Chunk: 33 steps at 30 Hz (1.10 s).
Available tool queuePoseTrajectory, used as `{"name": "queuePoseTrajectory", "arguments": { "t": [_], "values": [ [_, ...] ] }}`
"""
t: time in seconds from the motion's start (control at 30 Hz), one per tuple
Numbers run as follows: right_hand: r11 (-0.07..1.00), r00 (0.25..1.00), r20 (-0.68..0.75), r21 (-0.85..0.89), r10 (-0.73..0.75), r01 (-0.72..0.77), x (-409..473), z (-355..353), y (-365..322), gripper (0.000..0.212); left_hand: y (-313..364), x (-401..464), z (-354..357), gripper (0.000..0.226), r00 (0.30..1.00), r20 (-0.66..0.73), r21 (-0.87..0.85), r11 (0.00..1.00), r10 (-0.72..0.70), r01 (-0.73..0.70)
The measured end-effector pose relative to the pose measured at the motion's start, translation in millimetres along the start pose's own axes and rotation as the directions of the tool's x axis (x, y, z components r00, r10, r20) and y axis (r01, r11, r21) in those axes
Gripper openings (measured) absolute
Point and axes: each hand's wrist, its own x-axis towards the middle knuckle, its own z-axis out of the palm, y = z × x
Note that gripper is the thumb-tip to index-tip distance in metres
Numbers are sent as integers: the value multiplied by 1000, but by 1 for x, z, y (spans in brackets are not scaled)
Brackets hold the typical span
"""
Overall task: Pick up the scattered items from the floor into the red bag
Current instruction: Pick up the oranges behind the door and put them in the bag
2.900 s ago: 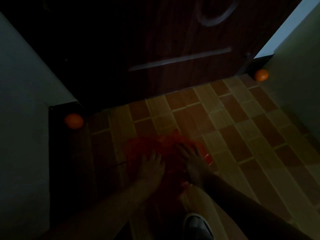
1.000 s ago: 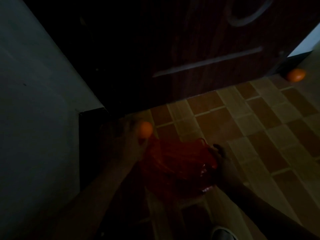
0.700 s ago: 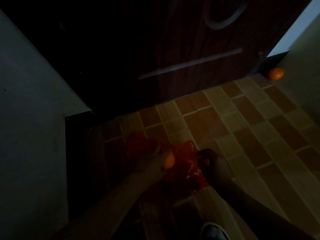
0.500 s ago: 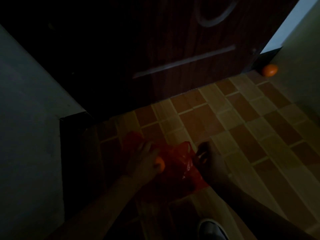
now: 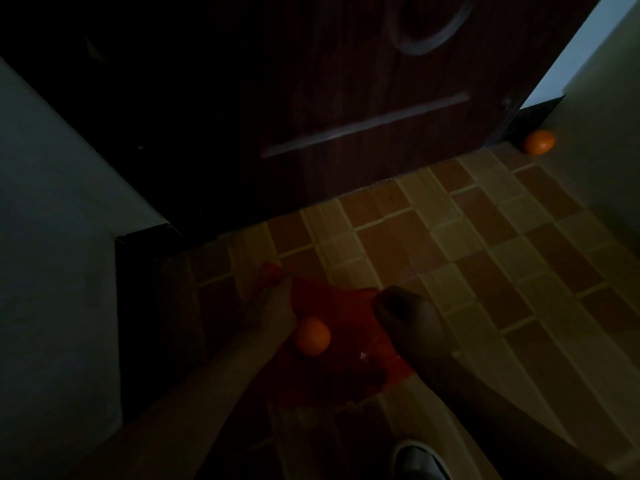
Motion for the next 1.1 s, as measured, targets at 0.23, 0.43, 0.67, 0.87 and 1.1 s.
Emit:
{"name": "queuePoseTrajectory", "arguments": {
  "t": [0.23, 0.43, 0.67, 0.87, 1.1],
  "values": [
    [969, 986, -133, 209, -104, 130, -8, -42, -52, 14, 26, -28, -62, 73, 922, -371, -213, 956, 113, -203],
    [924, 941, -304, 295, -151, 244, -15, -80, -102, 11, 43, -32, -110, 29, 893, -413, -110, 963, 181, -246],
    [846, 783, -547, 231, -294, 480, -26, -128, -140, 6, 94, -67, -163, 33, 701, -680, -260, 823, 215, -505],
    [879, 881, -427, 316, -205, 357, -19, -117, -125, 13, 92, -58, -128, 39, 842, -479, -185, 909, 249, -374],
    [905, 932, -333, 339, -141, 258, -16, -103, -108, 15, 114, -51, -106, 94, 860, -375, 42, 933, 346, -356]
  ]
}}
